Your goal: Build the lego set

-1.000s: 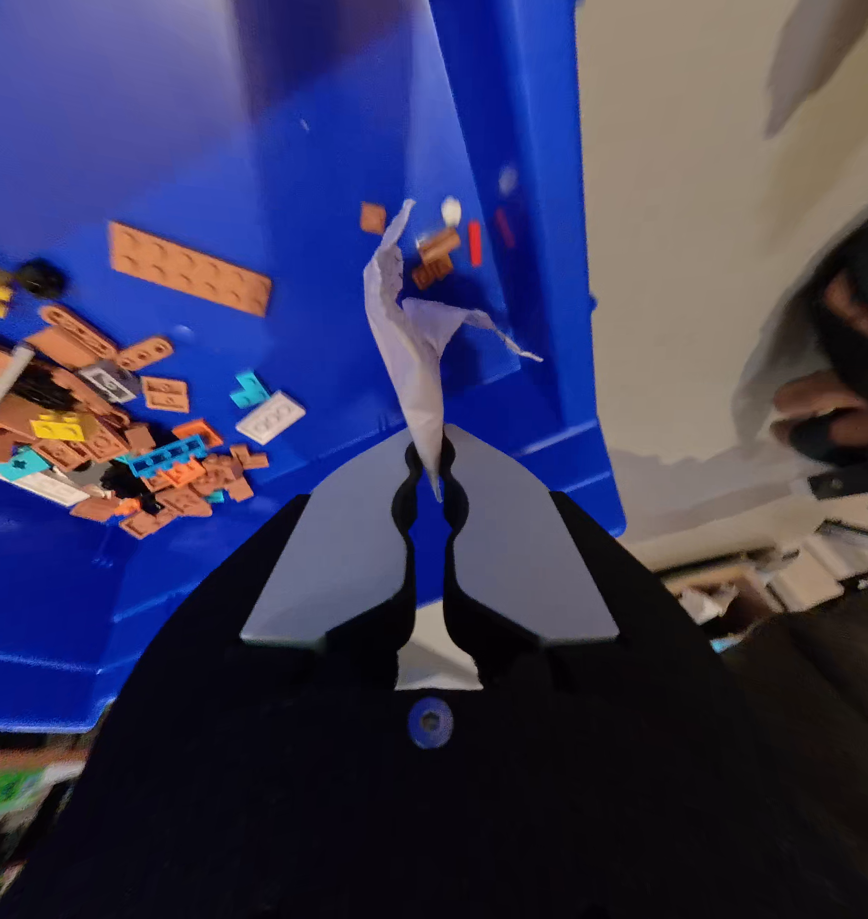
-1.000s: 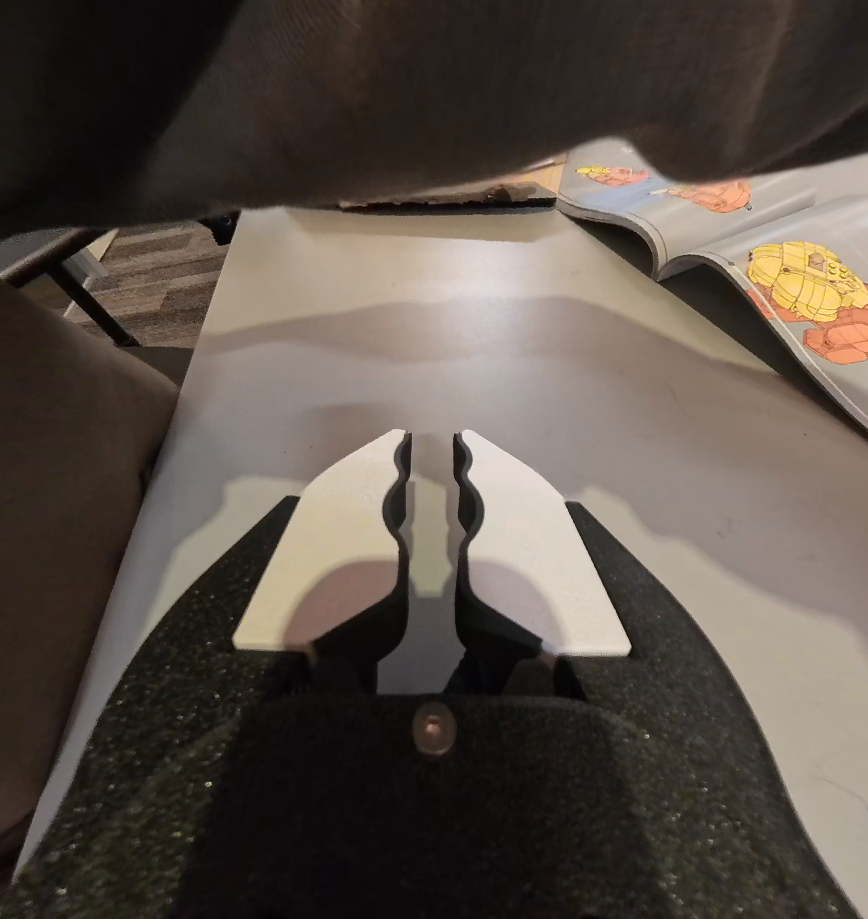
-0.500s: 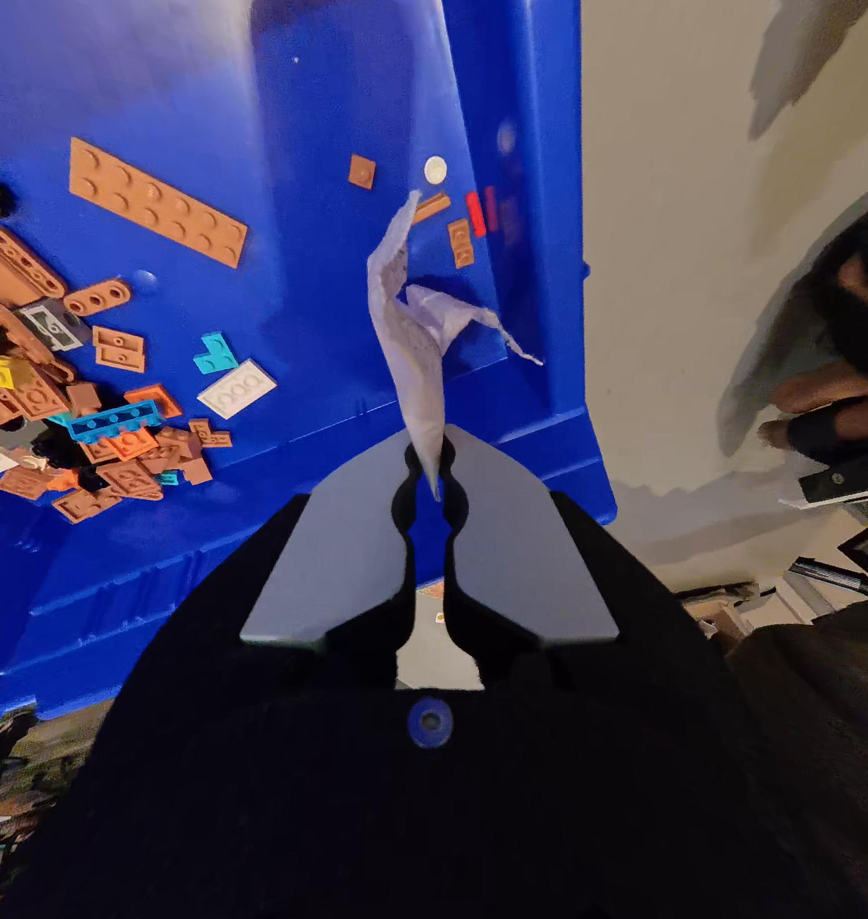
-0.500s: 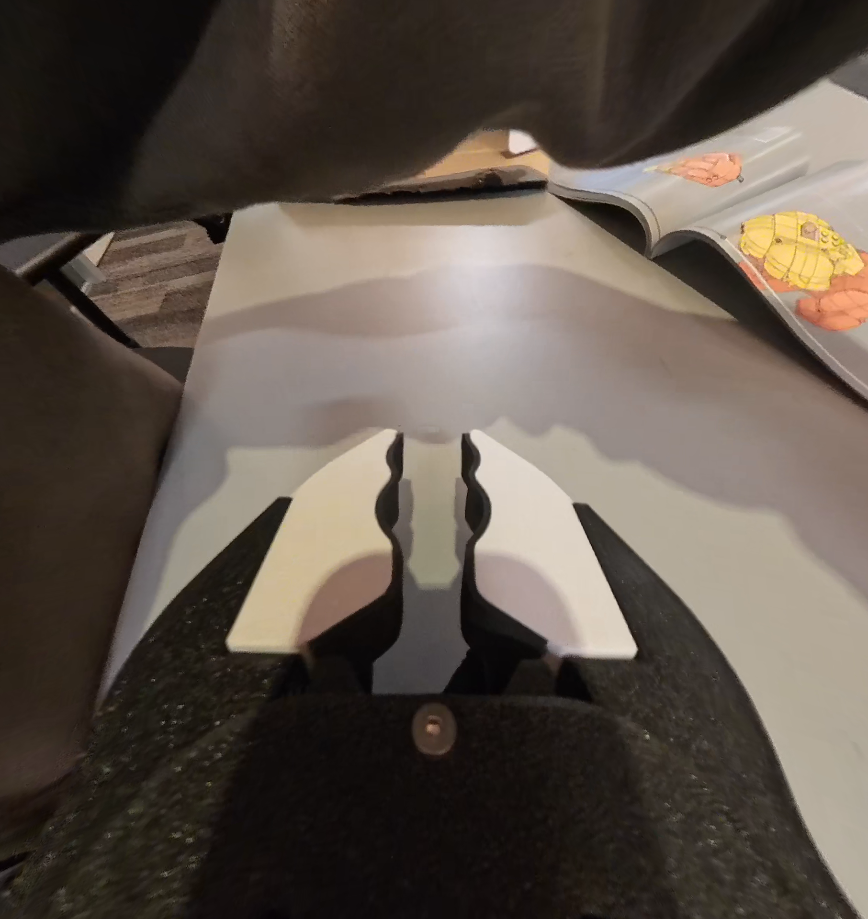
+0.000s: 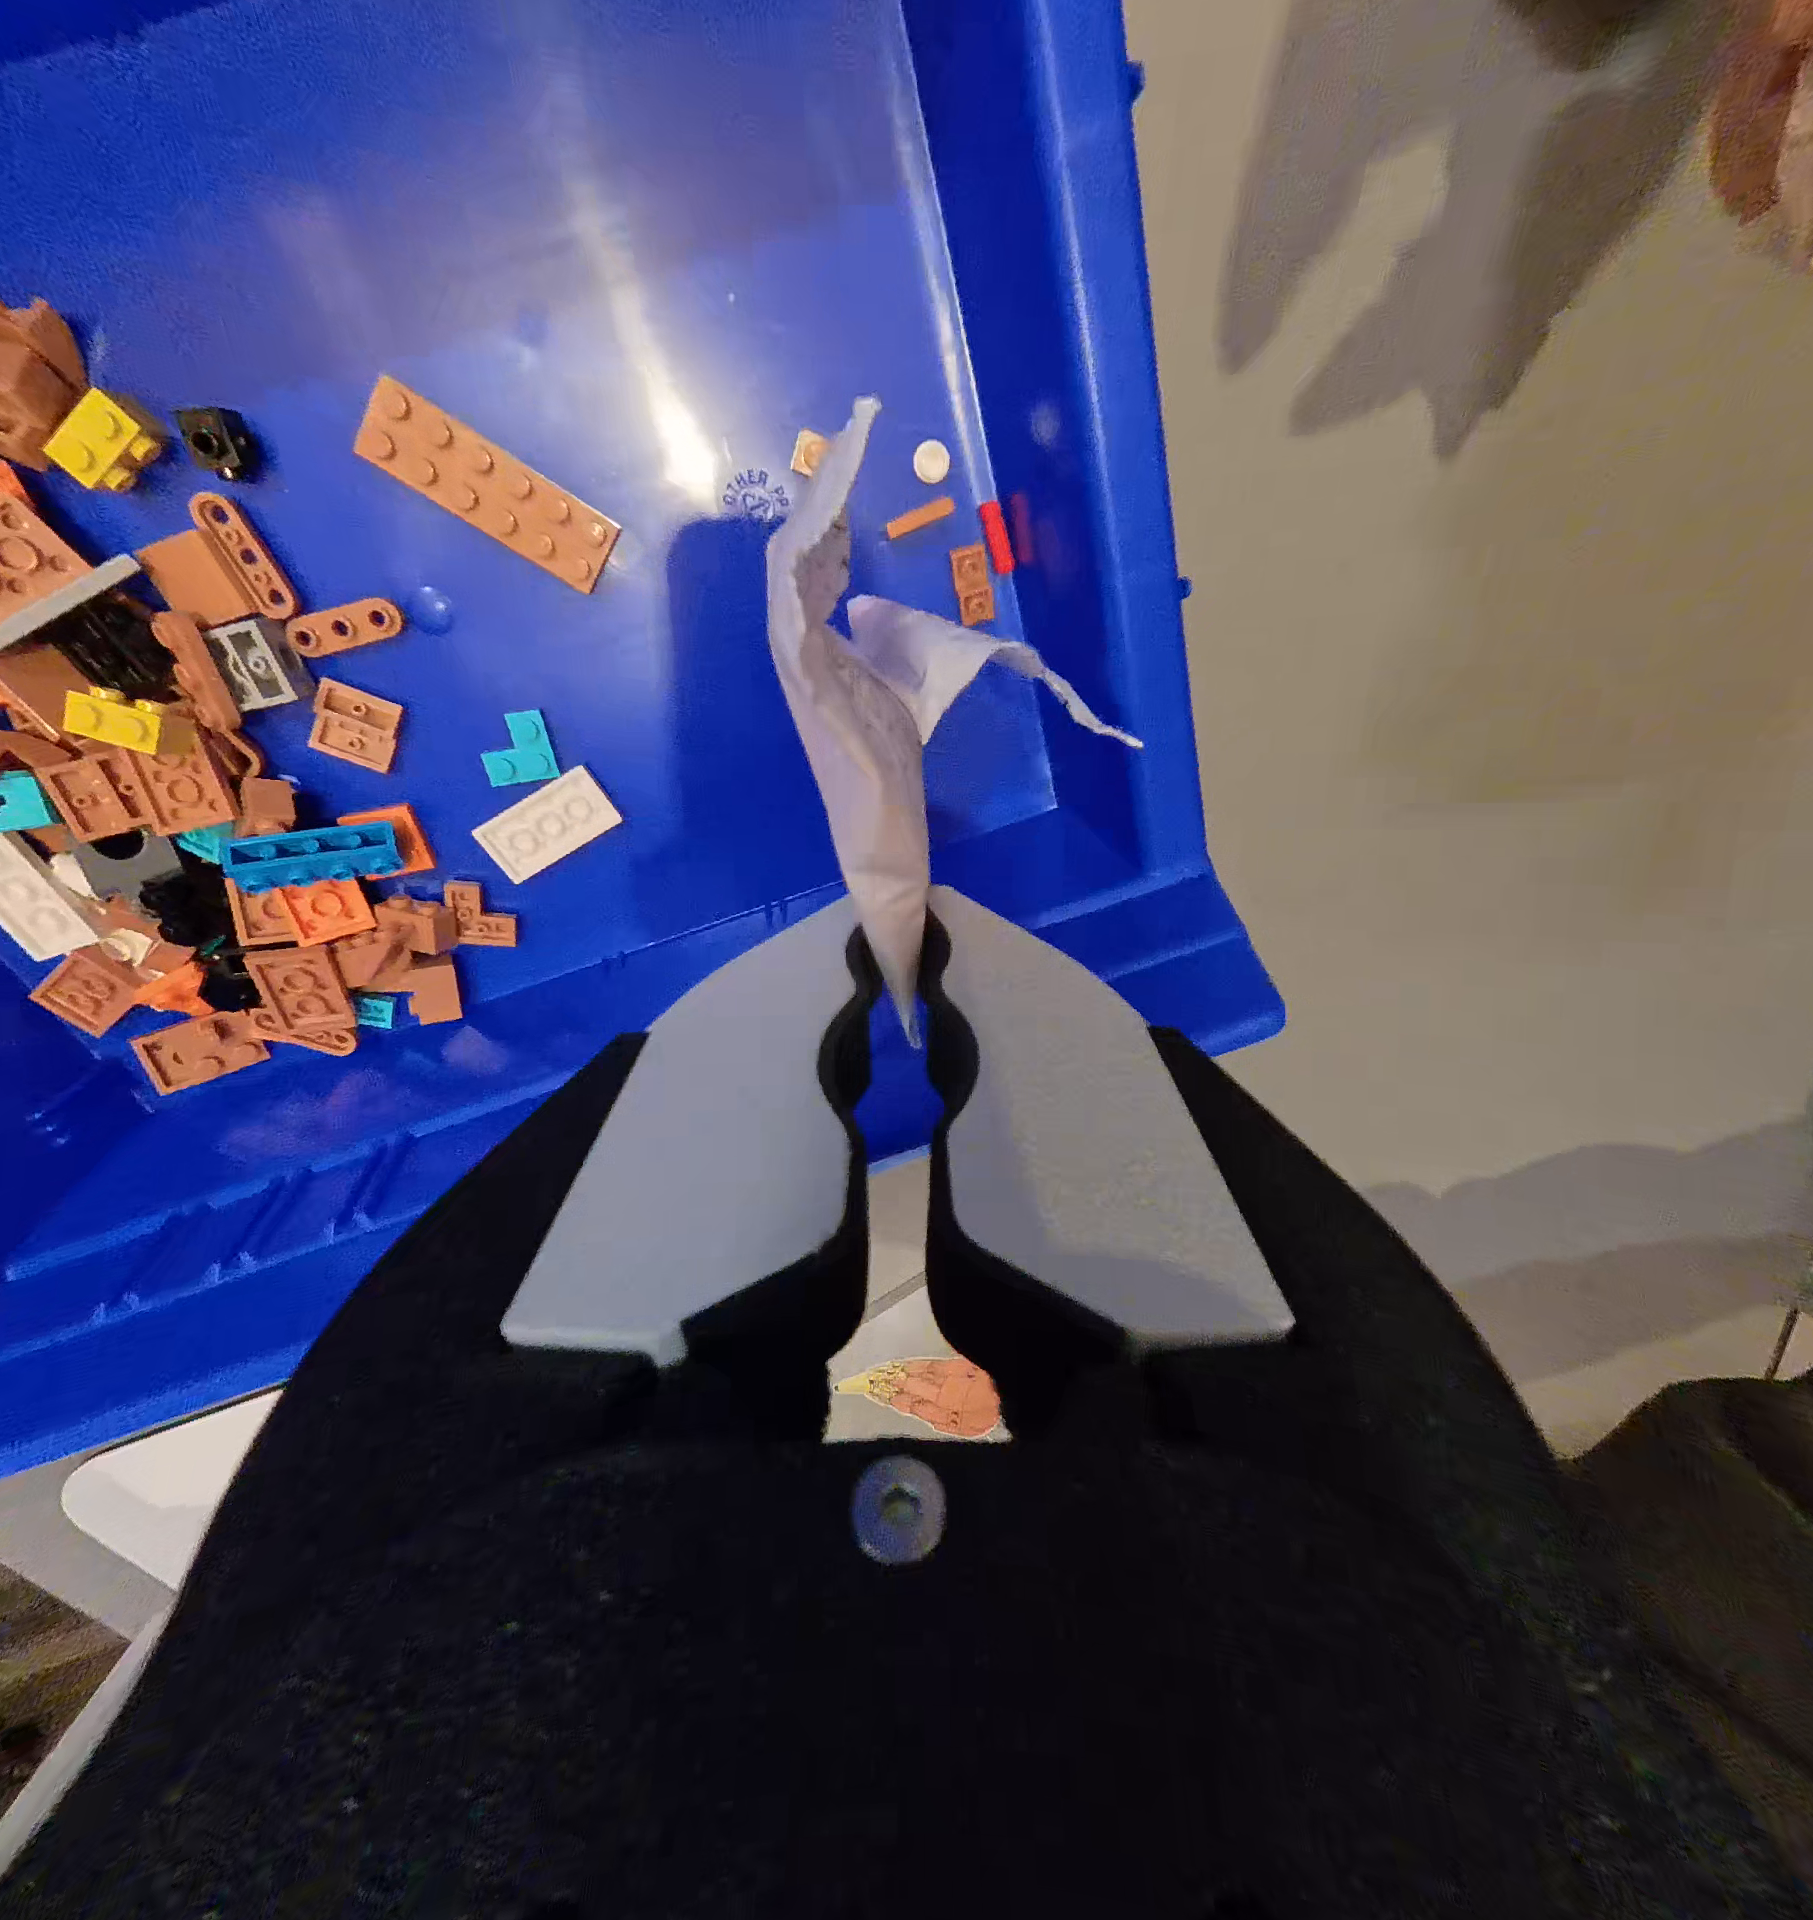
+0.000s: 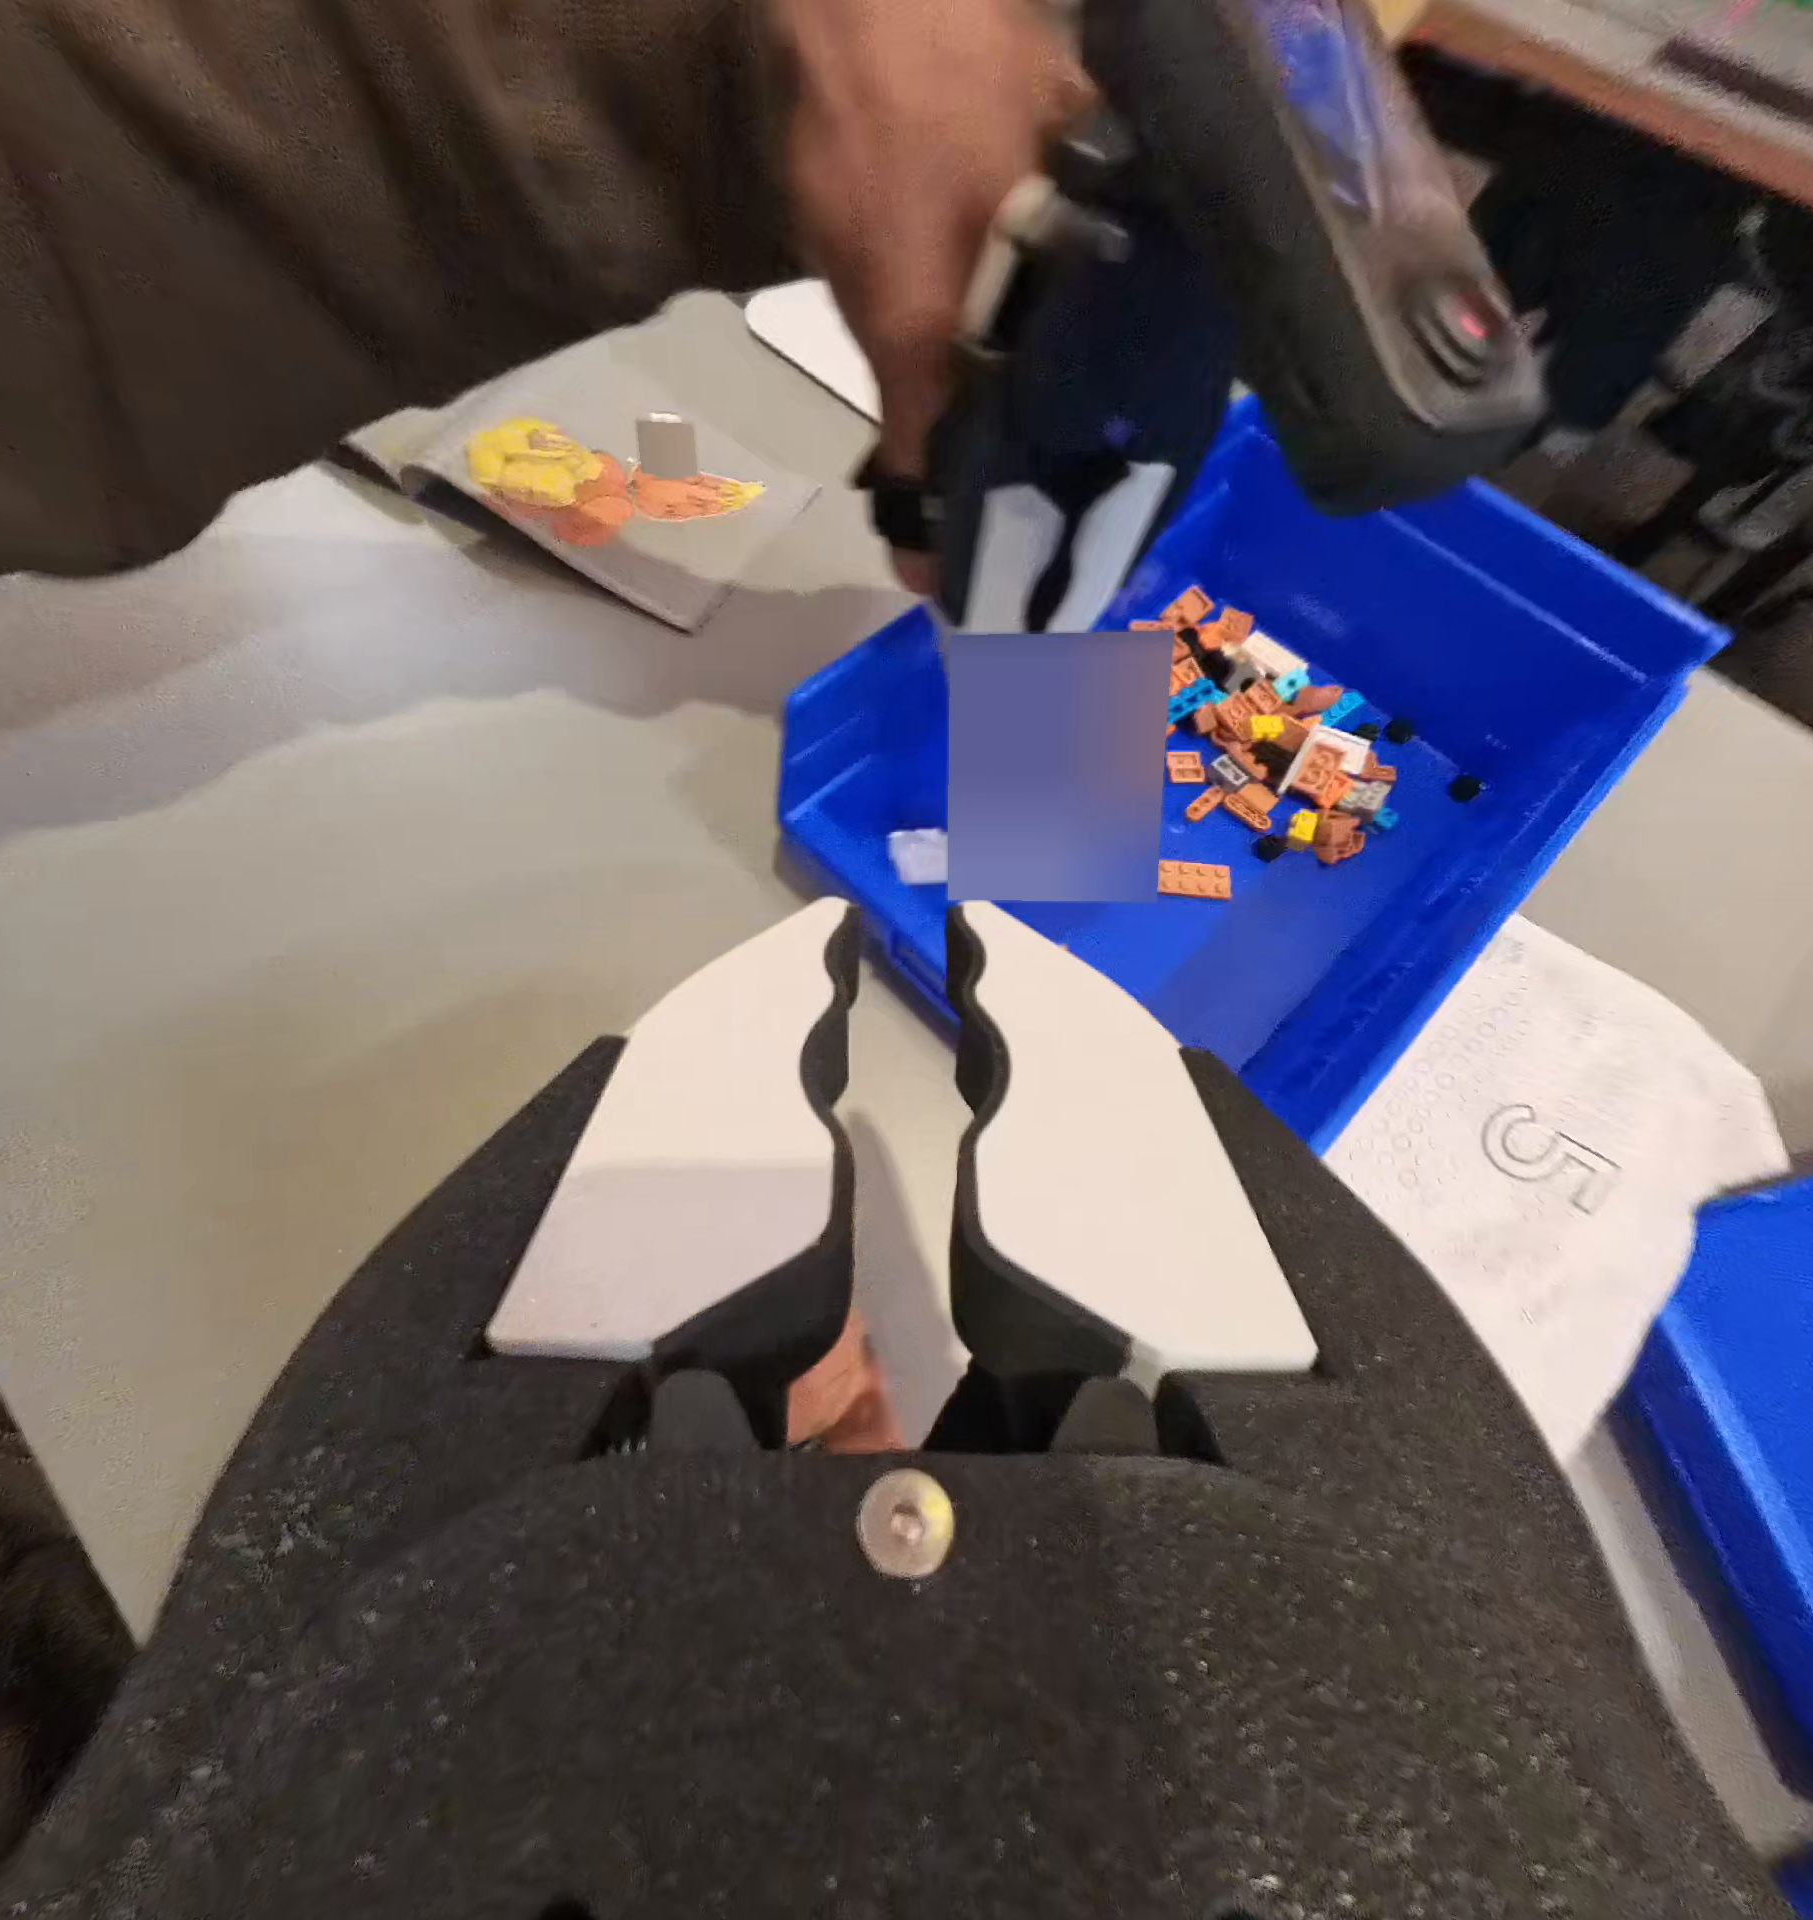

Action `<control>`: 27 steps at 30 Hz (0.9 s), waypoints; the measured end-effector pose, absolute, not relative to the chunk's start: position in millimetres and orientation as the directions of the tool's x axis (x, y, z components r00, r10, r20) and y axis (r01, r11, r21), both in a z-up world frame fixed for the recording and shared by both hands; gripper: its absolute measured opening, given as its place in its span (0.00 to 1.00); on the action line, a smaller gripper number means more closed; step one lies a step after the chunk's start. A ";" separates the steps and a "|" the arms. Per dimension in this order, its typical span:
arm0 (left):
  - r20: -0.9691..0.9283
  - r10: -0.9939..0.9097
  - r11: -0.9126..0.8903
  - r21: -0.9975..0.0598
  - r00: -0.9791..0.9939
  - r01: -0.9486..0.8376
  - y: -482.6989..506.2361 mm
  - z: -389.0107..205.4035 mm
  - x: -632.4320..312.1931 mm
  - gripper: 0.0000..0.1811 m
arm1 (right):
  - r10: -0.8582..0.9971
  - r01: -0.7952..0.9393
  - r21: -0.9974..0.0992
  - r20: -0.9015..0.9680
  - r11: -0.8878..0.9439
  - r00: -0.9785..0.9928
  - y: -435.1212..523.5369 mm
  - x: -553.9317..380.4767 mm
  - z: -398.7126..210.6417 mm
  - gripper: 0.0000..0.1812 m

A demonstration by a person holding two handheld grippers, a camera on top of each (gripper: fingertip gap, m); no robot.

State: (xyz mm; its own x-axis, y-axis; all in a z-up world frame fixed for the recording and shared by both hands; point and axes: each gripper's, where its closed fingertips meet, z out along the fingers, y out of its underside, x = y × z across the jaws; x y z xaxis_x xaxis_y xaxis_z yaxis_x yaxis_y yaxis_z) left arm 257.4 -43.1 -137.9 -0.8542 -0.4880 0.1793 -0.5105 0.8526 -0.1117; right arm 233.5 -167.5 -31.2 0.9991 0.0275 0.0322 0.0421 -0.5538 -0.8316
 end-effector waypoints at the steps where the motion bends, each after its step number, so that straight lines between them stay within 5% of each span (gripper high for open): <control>1: 0.179 -0.488 0.849 -0.129 -0.854 -0.513 -44.5 -137.1 256.7 0.03 | 0.042 -0.004 -0.839 -0.032 -0.545 0.999 -157.2 245.7 -34.8 0.09; 12: 0.160 -0.449 0.861 -0.188 -0.879 -0.473 -54.3 -135.9 247.1 0.03 | 0.152 0.174 -0.731 0.098 -0.659 0.984 -85.9 284.5 -87.7 0.15; 16: 0.143 -0.424 0.879 -0.176 -0.894 -0.444 -57.5 -137.0 247.7 0.03 | 0.190 0.208 -0.703 0.105 -0.680 0.976 -84.3 286.6 -96.5 0.01; 21: 0.108 -0.475 0.843 -0.230 -0.873 -0.487 -53.0 -137.0 256.9 0.13 | 0.150 0.115 -0.736 0.018 -0.668 0.988 -92.9 296.3 -95.7 0.00; 27: 0.109 -0.533 0.713 -0.476 -0.839 -0.515 -60.6 -123.4 273.3 0.15 | 0.109 -0.073 -0.833 -0.158 -0.549 0.981 -102.4 309.6 -74.9 0.00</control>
